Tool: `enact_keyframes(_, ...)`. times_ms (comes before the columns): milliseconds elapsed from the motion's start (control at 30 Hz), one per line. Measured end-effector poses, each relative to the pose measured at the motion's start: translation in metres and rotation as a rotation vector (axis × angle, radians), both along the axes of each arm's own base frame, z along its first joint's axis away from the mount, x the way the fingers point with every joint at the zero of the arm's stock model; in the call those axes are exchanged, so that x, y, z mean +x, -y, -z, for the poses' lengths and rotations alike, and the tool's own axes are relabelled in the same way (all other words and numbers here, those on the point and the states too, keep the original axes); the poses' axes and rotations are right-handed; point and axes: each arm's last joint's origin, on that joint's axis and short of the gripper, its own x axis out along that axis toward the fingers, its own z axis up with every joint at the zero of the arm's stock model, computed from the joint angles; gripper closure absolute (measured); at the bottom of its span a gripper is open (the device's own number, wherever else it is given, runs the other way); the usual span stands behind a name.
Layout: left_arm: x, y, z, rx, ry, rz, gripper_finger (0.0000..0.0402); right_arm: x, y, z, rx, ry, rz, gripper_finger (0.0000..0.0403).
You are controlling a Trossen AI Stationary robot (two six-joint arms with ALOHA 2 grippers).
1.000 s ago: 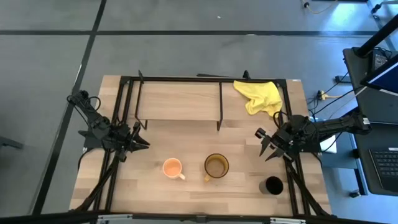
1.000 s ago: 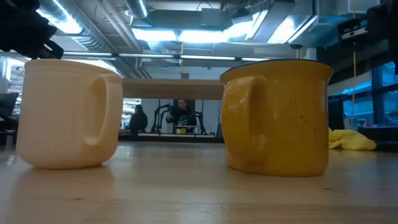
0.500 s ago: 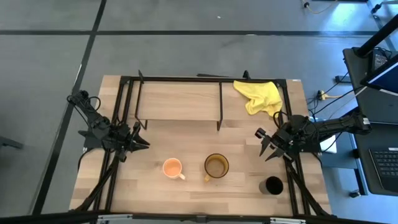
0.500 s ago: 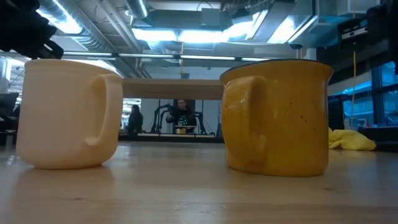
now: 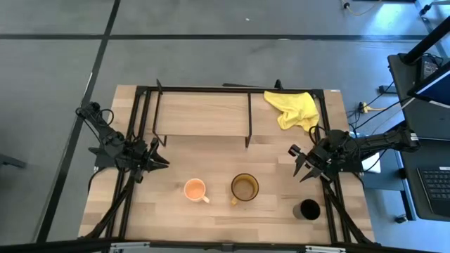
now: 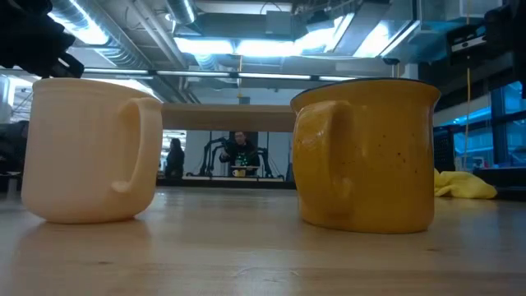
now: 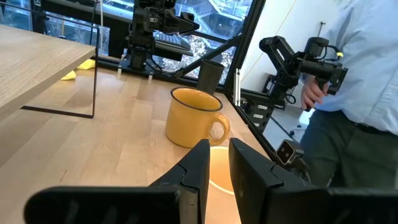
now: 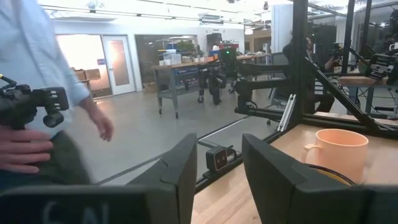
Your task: Stack small to large cups/mugs on shelf
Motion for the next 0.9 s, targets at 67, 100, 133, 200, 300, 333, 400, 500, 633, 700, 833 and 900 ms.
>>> enact_keyframes(67, 0.0, 0.0, 0.0, 0.0, 0.0, -0.001, 0.0347, 0.0, 0.0, 0.0001, 0.0, -0.001, 0.0, 0.0273)
enact_keyframes(100, 0.0, 0.0, 0.0, 0.0, 0.0, 0.0, 0.0347, 0.0, 0.0, 0.0001, 0.001, -0.001, 0.0, 0.0273)
enact_keyframes(133, 0.0, 0.0, 0.0, 0.0, 0.0, 0.0, 0.0347, 0.0, 0.0, 0.0, 0.014, -0.015, -0.003, 0.0273)
enact_keyframes(200, 0.0, 0.0, 0.0, 0.0, 0.0, -0.001, 0.0347, 0.0, 0.0, -0.0001, 0.082, -0.085, -0.017, 0.0273)
enact_keyframes(300, 0.0, 0.0, 0.0, 0.0, 0.0, 0.0, 0.0347, 0.0, 0.0, 0.0002, 0.151, -0.161, -0.03, 0.0273)
enact_keyframes(333, 0.0, 0.0, 0.0, 0.0, 0.0, 0.0, 0.0347, 0.0, 0.0, 0.0003, 0.16, -0.172, -0.031, 0.0273)
enact_keyframes(400, 0.0, 0.0, 0.0, 0.0, 0.0, -0.001, 0.0347, 0.0, 0.0, 0.0001, 0.171, -0.182, -0.034, 0.0273)
enact_keyframes(500, 0.0, 0.0, 0.0, 0.0, 0.0, 0.0, 0.0347, 0.0004, 0.0003, -0.0002, 0.185, -0.186, -0.016, 0.0273)
enact_keyframes(633, 0.0, 0.0, 0.0, 0.0, 0.0, -0.001, 0.0347, 0.0026, 0.0032, -0.0014, 0.222, -0.166, 0.109, 0.0273)
enact_keyframes(700, 0.0, 0.0, 0.0, 0.0, 0.0, -0.001, 0.0347, 0.0036, 0.0044, -0.0011, 0.232, -0.166, 0.157, 0.0273)
enact_keyframes(833, 0.0, 0.0, 0.0, 0.0, 0.0, 0.0, 0.0347, 0.0042, 0.0055, -0.0022, 0.265, -0.167, 0.198, 0.0273)
enact_keyframes(900, 0.0, 0.0, 0.0, 0.0, 0.0, 0.0, 0.0347, 0.0042, 0.0066, -0.0045, 0.306, -0.159, 0.227, 0.0273)
